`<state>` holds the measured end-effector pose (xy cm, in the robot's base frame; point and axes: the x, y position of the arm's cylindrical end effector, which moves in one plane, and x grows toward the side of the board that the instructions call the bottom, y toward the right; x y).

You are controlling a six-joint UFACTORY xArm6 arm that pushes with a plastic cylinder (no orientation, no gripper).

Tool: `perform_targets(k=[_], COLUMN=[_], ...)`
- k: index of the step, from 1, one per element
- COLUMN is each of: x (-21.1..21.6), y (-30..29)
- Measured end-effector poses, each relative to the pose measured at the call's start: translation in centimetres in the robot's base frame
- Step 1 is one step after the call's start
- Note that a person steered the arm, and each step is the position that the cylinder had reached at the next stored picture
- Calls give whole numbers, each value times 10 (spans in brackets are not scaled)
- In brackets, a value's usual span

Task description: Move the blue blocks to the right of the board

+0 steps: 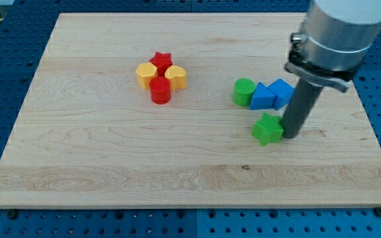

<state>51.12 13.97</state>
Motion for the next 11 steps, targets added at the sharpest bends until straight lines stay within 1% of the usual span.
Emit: perform_targets(k=[1, 2, 3, 4, 5, 6, 7, 8, 9, 10, 11], x=[0, -30, -42, -43, -47, -56, -65, -68, -68, -68, -78], y=[-31, -32, -33, -35, -61, -67, -51, -23, -7, -3, -3])
